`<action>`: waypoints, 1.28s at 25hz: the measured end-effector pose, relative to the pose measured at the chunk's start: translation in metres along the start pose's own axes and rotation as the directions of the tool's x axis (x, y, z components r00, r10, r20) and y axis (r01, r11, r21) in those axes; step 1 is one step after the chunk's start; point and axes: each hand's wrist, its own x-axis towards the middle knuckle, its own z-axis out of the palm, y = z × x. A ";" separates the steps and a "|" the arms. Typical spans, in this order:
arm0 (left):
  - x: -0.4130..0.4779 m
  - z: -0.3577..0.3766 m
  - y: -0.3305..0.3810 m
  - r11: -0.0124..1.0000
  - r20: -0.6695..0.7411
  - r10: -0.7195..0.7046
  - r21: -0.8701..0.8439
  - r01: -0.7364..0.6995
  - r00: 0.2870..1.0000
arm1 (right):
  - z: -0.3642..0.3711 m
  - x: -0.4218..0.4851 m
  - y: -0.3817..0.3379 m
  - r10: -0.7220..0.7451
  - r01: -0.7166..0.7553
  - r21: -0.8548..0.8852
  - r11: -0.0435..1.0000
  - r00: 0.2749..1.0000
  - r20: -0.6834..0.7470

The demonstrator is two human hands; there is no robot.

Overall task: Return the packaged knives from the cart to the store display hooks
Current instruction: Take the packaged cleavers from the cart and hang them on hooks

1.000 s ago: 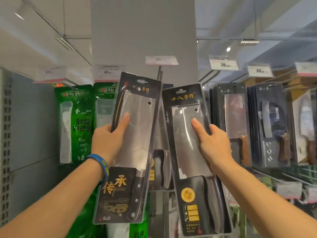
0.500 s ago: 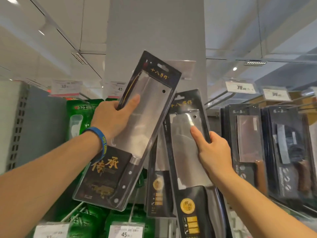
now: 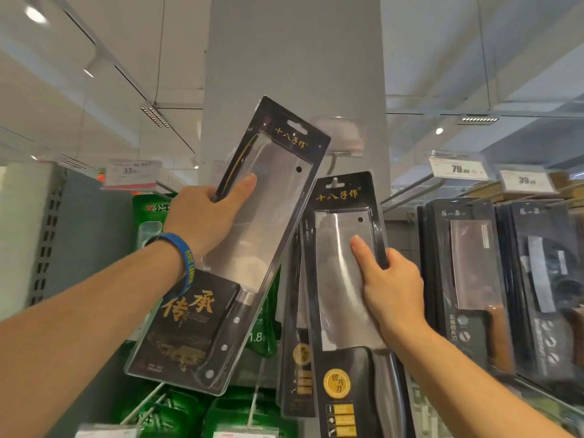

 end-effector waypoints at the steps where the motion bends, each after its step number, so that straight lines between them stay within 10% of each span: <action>1: 0.000 0.001 -0.002 1.000 -0.001 -0.006 0.005 0.006 1.000 | -0.002 -0.001 -0.001 -0.014 0.014 0.008 1.000 1.000 -0.010; 17: -0.011 0.019 -0.014 0.995 0.018 -0.075 -0.064 0.076 0.997 | 0.045 0.047 0.034 0.341 -0.354 0.009 0.935 0.908 0.244; 23: -0.031 0.031 -0.008 0.961 0.043 -0.169 -0.213 0.174 0.985 | 0.029 0.039 0.019 0.208 -0.134 -0.484 0.865 0.972 0.104; 25: -0.041 0.037 -0.006 0.950 0.078 -0.176 -0.246 0.190 0.981 | 0.023 0.025 0.003 -0.017 0.021 -0.225 0.974 1.000 0.020; 27: -0.059 0.048 -0.003 0.940 0.117 -0.161 -0.286 0.189 0.980 | 0.020 0.002 -0.019 -0.017 -0.054 0.310 0.949 0.975 0.222; 29: -0.080 0.065 0.001 0.925 0.187 -0.133 -0.330 0.190 0.973 | 0.018 -0.015 -0.021 -0.037 -0.154 0.438 0.886 0.917 0.397; 32: -0.096 0.087 0.006 0.910 0.327 -0.103 -0.351 0.222 0.939 | 0.005 -0.029 -0.010 -0.029 -0.121 0.472 0.873 0.954 0.300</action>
